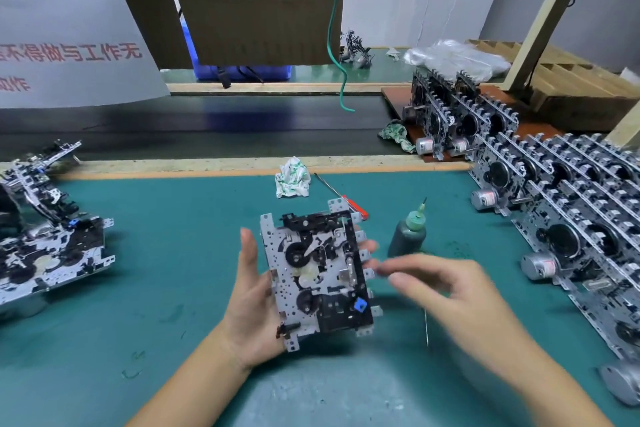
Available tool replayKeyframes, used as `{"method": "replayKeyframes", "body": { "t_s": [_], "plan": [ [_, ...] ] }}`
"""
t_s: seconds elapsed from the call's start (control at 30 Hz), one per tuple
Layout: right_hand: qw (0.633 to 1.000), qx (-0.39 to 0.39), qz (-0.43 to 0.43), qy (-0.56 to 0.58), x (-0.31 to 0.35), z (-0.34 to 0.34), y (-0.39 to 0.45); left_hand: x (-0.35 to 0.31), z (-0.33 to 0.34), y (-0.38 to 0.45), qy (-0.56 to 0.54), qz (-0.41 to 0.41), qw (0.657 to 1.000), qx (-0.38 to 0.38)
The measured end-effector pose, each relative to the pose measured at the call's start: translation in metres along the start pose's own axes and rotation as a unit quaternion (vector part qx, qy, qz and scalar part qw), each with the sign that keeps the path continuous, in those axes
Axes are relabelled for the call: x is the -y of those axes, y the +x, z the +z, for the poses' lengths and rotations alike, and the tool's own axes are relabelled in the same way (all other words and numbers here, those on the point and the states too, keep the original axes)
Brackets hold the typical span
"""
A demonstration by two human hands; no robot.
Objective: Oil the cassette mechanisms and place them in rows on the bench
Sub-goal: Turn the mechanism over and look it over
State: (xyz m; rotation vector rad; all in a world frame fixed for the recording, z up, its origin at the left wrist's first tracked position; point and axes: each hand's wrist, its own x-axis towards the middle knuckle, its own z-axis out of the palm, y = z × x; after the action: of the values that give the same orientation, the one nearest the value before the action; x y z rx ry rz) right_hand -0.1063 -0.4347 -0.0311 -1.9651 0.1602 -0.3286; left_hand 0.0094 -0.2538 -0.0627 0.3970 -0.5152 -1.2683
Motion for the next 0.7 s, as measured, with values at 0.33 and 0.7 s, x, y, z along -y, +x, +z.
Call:
{"method": "replayKeyframes", "body": {
  "t_s": [0.33,0.7],
  "plan": [
    [0.837,0.178,-0.186,-0.483,-0.03,-0.033,-0.008,0.009,-0.025,0.005,-0.026,-0.04,0.982,-0.181],
    [0.874,0.212,-0.067,-0.432,-0.029,-0.028,0.01,0.009,-0.026,0.004,-0.049,-0.052,0.971,-0.226]
  ]
}}
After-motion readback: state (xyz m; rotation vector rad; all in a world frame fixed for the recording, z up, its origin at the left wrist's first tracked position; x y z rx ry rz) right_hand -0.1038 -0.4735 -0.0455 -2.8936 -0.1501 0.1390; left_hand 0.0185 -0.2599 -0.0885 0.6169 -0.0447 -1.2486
